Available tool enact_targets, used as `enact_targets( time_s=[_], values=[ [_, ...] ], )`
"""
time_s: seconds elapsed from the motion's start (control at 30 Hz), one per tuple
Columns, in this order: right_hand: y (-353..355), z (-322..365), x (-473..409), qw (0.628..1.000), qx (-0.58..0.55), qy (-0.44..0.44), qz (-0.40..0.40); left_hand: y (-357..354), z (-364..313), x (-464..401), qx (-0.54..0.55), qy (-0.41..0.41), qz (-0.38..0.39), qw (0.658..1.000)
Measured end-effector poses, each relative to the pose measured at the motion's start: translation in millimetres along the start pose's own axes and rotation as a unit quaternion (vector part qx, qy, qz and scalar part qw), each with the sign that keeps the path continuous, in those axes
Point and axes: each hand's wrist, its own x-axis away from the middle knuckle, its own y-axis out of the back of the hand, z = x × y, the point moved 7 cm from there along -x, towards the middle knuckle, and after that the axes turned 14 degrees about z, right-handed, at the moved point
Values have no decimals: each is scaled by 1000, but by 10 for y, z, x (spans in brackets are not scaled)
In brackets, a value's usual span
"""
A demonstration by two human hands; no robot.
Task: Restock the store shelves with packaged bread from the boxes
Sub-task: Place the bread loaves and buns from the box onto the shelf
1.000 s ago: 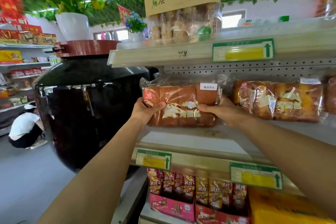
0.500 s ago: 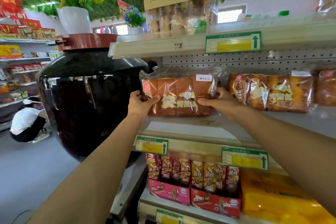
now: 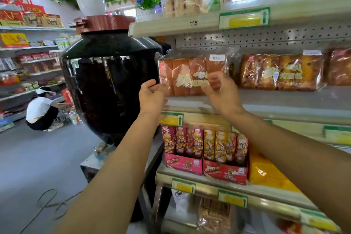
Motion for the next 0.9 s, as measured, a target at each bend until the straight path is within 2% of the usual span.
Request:
enact_targets(
  time_s=[0.17, 0.37, 0.57, 0.9],
  values=[
    [-449, 188, 395, 995, -42, 62, 70, 299, 190, 539, 103, 12, -31, 994],
    [-1172, 240, 709, 974, -74, 99, 190, 788, 670, 983, 86, 60, -90, 990],
    [-1822, 28, 1013, 931, -123, 75, 336, 1182, 1256, 1464, 69, 145, -148, 976],
    [-2590, -968, 1866, 838, -140, -43, 525, 1234, 2634, 2395, 148, 258, -290, 910]
  ],
)
